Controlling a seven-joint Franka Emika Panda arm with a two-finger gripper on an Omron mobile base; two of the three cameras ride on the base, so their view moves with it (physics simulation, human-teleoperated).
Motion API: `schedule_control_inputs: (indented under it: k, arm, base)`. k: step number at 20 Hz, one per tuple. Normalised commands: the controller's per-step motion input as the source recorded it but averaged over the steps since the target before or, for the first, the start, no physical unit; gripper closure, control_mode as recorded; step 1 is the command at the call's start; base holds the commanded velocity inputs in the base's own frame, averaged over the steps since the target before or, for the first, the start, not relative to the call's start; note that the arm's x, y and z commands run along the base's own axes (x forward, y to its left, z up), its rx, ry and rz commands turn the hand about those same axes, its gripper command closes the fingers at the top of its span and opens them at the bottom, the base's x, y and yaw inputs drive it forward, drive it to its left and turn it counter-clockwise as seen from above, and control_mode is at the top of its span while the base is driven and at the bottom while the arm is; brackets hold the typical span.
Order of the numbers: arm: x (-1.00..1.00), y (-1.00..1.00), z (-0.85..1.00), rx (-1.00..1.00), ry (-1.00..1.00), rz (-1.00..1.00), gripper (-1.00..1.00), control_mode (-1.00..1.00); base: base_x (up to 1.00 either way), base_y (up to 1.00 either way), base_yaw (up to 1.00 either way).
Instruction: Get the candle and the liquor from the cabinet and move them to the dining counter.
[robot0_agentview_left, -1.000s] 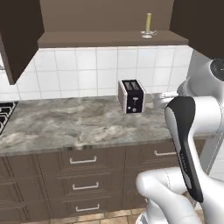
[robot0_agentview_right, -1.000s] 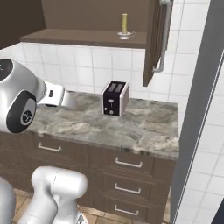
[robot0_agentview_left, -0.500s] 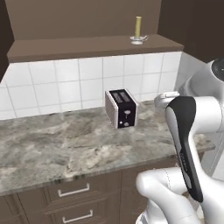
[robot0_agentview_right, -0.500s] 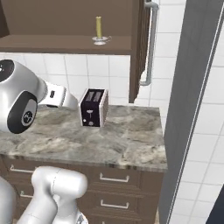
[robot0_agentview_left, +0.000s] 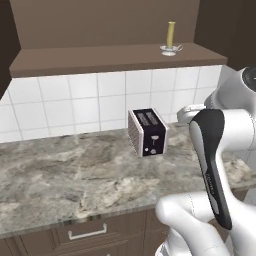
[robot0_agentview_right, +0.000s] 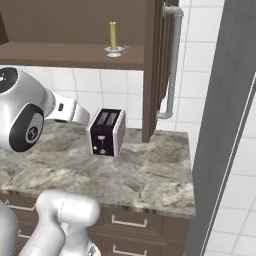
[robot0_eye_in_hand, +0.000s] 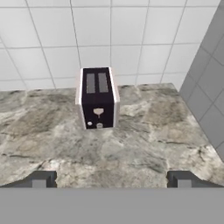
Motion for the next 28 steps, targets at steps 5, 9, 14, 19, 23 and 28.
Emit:
schedule_control_inputs:
  k: [5, 9, 14, 19, 23, 28]
  arm:
    - [0.00, 0.00, 0.00, 0.00, 0.00, 0.00, -1.00, 1.00]
    - [0.00, 0.00, 0.00, 0.00, 0.00, 0.00, -1.00, 1.00]
    - [0.00, 0.00, 0.00, 0.00, 0.00, 0.00, -1.00, 1.00]
    - [0.03, 0.00, 0.01, 0.00, -0.04, 0.00, -1.00, -1.00]
    - [-0.16, -0.11, 0.22, 0.00, -0.30, 0.00, -1.00, -1.00]
    - [-0.33, -0.21, 0.40, 0.00, -0.35, 0.00, -1.00, -1.00]
  base:
    - [0.41, 0.00, 0.13]
    - [0.49, 0.00, 0.03]
    - [0.52, 0.00, 0.00]
    - [0.06, 0.00, 0.00]
    - [0.00, 0.00, 0.00]
    - [0.00, 0.00, 0.00]
